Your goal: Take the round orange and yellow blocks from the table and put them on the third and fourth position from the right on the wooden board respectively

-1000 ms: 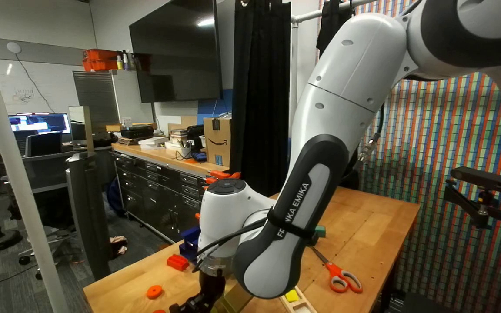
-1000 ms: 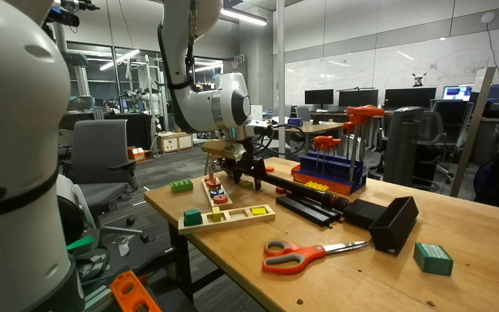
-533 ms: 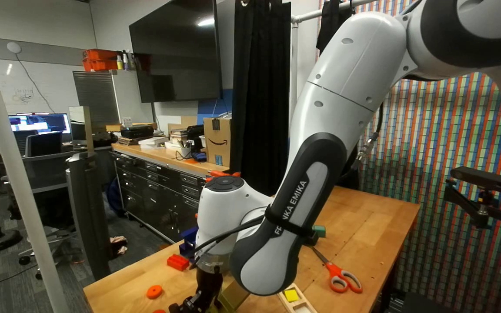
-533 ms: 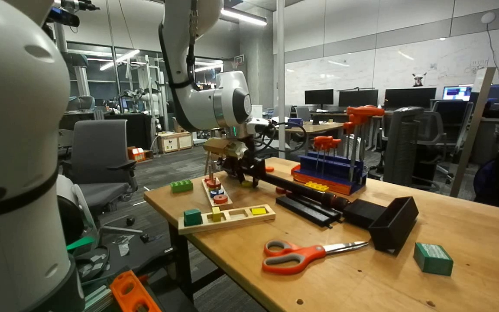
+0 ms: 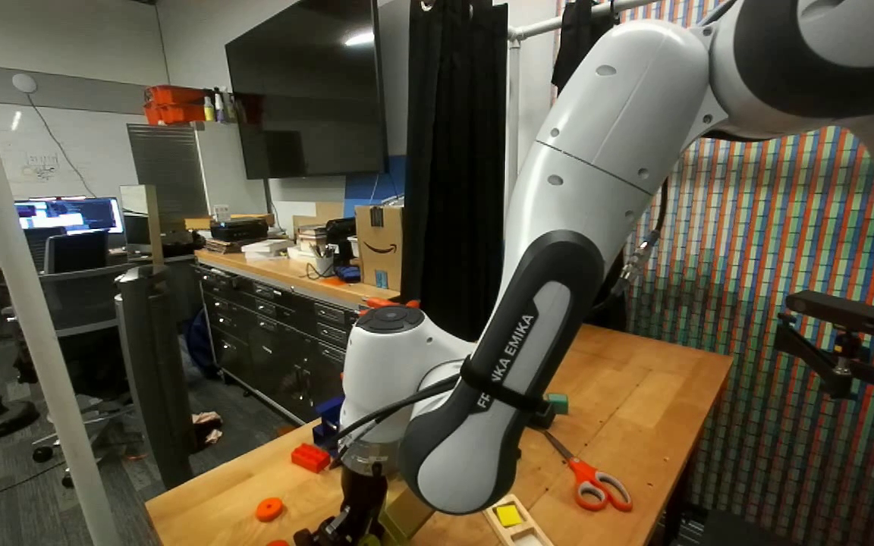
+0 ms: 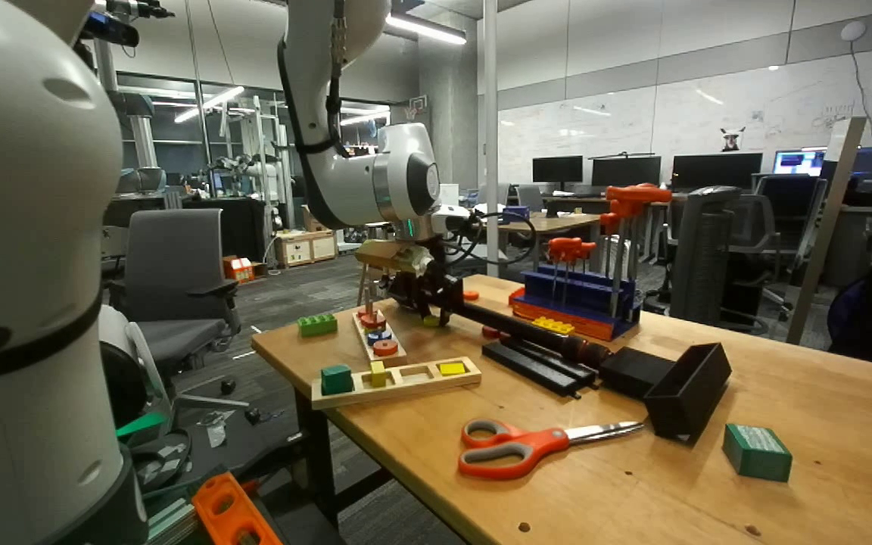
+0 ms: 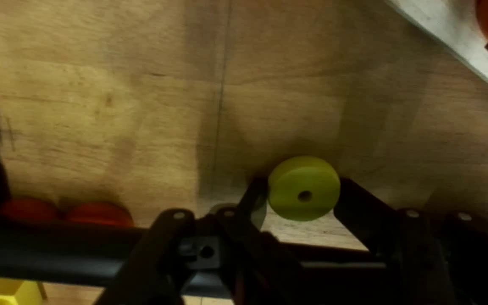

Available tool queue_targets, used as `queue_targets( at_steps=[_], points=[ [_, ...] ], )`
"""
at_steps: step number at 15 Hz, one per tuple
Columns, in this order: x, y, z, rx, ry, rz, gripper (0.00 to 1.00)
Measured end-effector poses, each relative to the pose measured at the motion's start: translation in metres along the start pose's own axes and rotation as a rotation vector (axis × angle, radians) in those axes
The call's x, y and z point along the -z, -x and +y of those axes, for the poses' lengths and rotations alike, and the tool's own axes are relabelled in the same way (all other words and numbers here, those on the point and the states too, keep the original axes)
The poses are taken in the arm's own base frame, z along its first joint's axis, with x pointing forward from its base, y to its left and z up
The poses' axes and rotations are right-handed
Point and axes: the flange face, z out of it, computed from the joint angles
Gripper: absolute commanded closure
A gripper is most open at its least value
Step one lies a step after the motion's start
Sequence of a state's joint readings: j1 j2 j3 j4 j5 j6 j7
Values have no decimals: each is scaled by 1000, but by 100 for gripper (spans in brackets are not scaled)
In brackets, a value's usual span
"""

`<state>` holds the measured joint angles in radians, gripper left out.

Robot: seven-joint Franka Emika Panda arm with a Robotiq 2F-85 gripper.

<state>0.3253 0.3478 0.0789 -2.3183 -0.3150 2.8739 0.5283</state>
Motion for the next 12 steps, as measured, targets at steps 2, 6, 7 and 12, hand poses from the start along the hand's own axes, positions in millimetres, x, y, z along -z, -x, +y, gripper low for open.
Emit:
queue_targets(
  at_steps=[2,6,7,12],
  points=[
    [0,-1,-1,-1,8,-9,77],
    [4,-8,-6,-4,35,-38,77],
    [5,-10,-7,-7,41,-45,77],
    [8,-16,-8,-15,56,-65,77]
  ],
)
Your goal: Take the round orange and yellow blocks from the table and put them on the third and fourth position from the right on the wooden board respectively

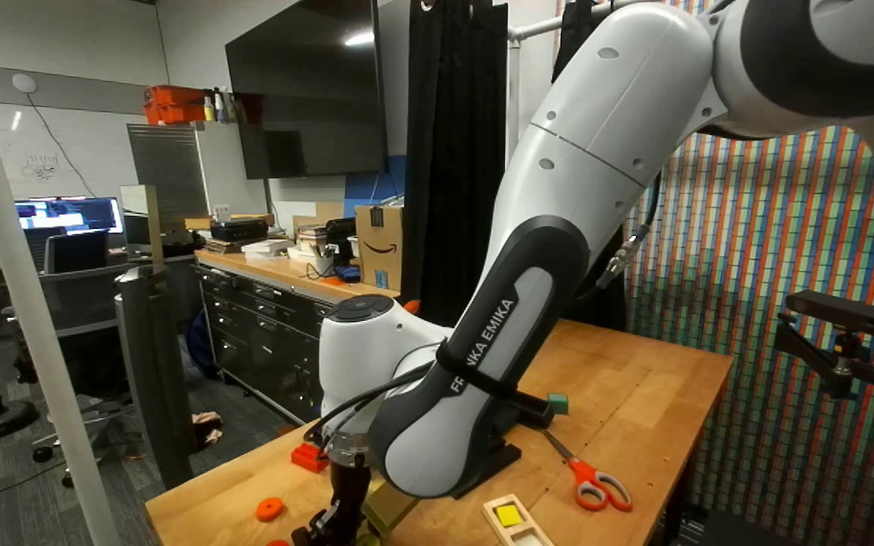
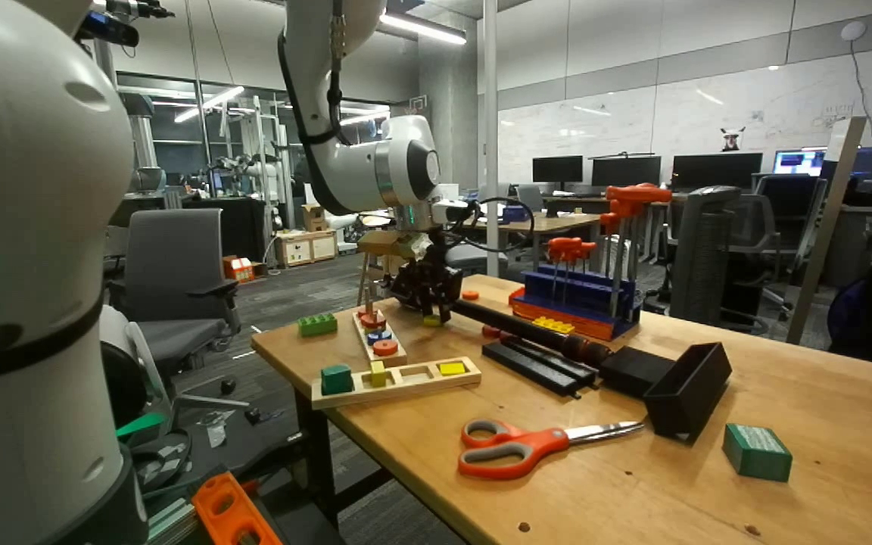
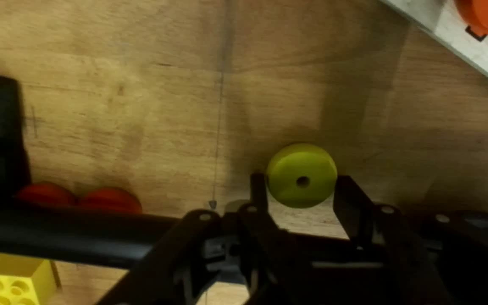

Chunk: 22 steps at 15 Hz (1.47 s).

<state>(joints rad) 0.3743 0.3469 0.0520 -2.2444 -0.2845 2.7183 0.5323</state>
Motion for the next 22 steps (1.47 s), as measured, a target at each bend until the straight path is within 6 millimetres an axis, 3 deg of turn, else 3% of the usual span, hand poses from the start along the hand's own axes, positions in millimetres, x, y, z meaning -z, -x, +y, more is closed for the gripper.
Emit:
queue_targets(
  at_steps=[16,17,18,22],
  points=[
    [-2,-5,5,-79,-16,-83,77],
    [-4,-4,5,-85,-22,-91,30],
    [-5,-5,6,-90,-28,-98,83],
    [-5,-8,9,-99,-33,-111,83]
  ],
)
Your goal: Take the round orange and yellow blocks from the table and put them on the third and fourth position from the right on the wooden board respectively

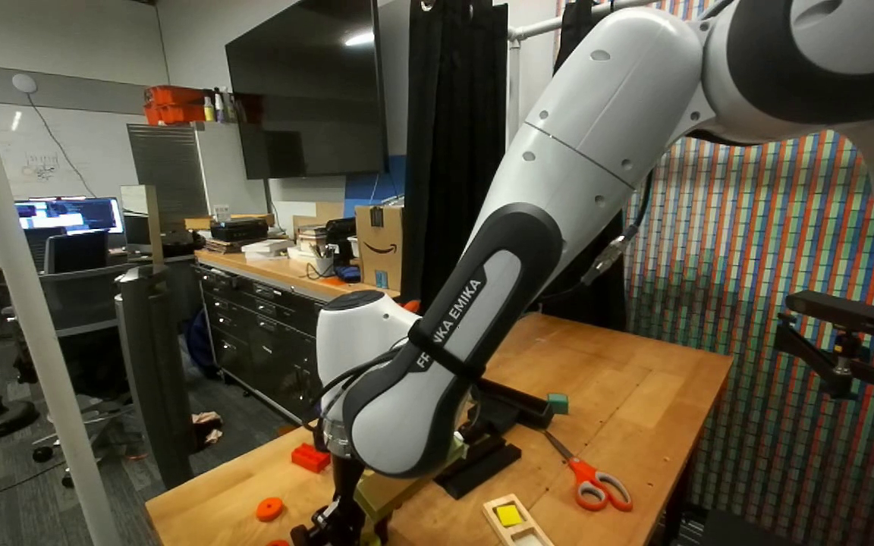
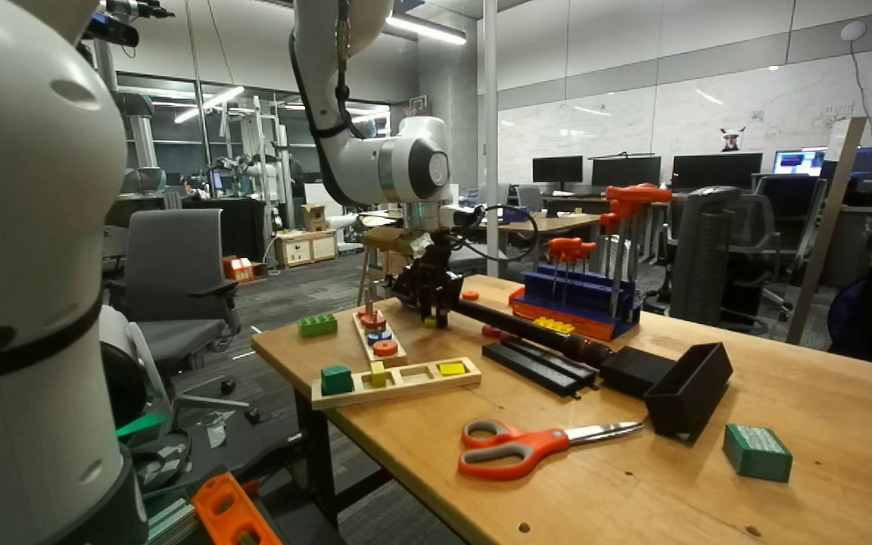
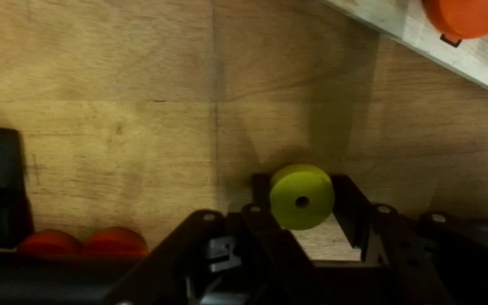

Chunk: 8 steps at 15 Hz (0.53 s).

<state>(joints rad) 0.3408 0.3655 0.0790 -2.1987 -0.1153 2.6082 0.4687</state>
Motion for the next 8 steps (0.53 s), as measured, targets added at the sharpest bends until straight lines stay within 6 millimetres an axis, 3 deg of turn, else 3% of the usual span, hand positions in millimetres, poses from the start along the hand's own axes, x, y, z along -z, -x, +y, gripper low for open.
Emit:
queue_targets(
  at_steps=[8],
  points=[
    [3,-5,0,0,-3,0,83]
  ],
)
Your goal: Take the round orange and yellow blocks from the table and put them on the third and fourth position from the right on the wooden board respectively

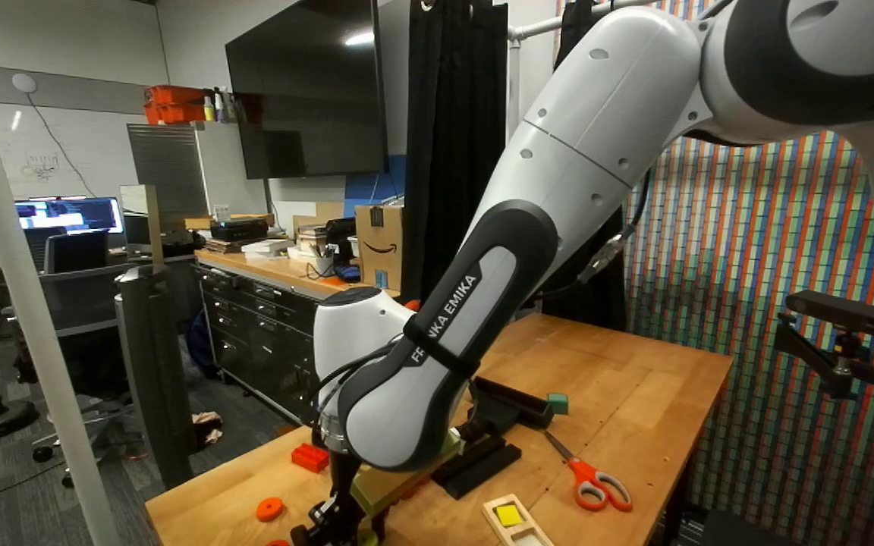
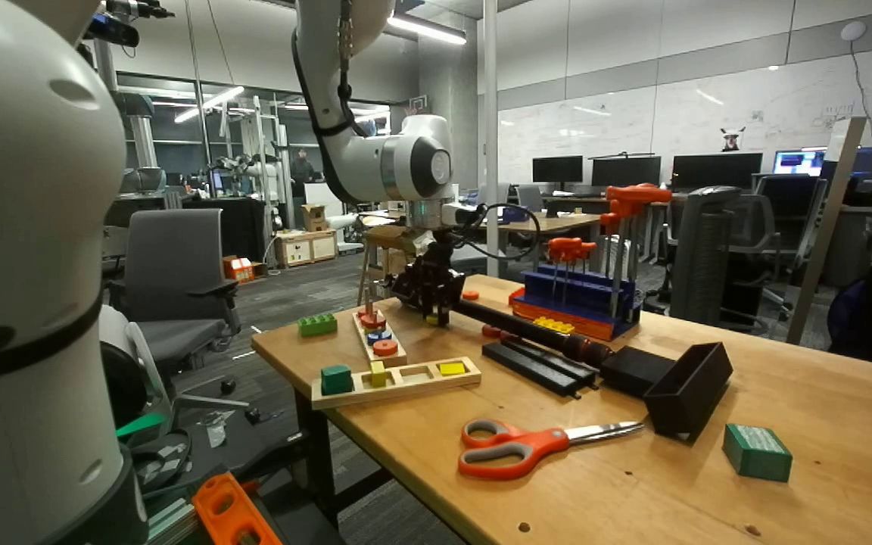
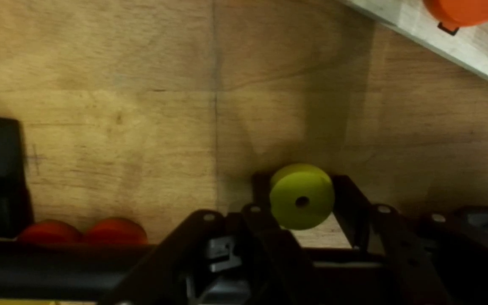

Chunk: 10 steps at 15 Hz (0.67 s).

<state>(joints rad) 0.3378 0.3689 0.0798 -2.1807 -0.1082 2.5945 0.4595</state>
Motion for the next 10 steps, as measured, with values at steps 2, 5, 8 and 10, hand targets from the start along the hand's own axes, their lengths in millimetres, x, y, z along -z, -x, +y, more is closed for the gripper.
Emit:
queue_targets(
  at_steps=[2,5,8,10],
  points=[
    [4,-3,-2,1,0,3,83],
    [9,-7,-5,-1,5,-5,82],
    [13,-6,-7,-19,20,-30,83],
    [15,-3,-10,-36,33,-51,82]
  ],
)
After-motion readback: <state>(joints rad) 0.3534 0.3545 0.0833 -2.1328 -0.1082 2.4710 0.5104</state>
